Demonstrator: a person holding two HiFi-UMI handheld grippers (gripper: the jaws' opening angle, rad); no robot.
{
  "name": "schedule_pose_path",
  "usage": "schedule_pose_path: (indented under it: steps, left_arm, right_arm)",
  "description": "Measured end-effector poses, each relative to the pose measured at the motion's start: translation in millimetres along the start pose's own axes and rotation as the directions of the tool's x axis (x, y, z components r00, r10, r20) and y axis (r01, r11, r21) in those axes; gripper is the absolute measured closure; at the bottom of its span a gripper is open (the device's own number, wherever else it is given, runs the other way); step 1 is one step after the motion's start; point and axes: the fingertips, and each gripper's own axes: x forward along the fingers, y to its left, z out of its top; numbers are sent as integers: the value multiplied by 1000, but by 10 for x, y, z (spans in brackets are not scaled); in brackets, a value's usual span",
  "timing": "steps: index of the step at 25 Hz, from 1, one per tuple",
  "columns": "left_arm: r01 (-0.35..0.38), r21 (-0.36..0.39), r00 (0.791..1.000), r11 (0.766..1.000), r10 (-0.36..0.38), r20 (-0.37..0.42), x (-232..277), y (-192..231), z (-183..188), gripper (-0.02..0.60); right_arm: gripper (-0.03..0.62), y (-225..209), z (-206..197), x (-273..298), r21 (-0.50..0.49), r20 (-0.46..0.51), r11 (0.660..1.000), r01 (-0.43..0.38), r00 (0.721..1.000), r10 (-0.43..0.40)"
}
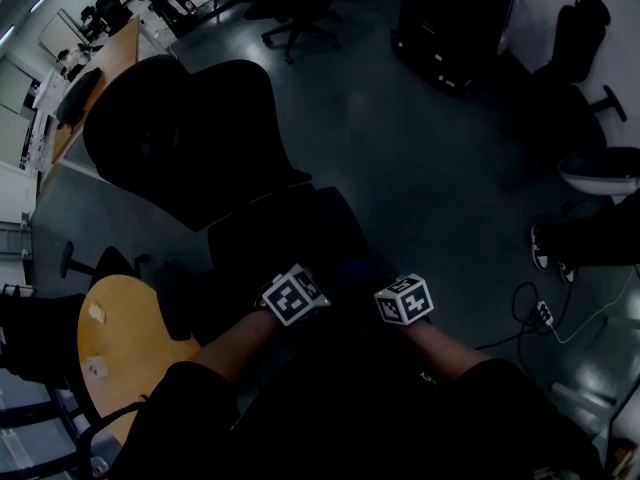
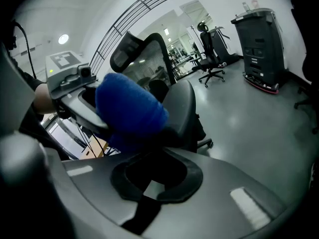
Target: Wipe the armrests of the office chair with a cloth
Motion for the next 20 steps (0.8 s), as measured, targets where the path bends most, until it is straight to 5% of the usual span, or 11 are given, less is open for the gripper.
schedule_pose_path:
  steps: [6,9,15,20]
  left_arm:
    - [-103,2,994,995,102,48,-351,581,370,457]
    - [-178,87,984,980,175,41,-442,926,617,457]
    - [-240,348,952,906,290,-99,-223,1605,1086,457]
    - [-214,441,912,872,340,-229,182,2000,1109,457]
  right_arm:
    - [589,5,6,3,-4,-14,1000,-27,1000,27]
    - [590,31,7,19,-20,-30,999,-46,998,46]
    - [591,48,45,61,-68,-70,992,-103,993,99]
    - [591,47,95,22,-102,-119,980,-169,980,157]
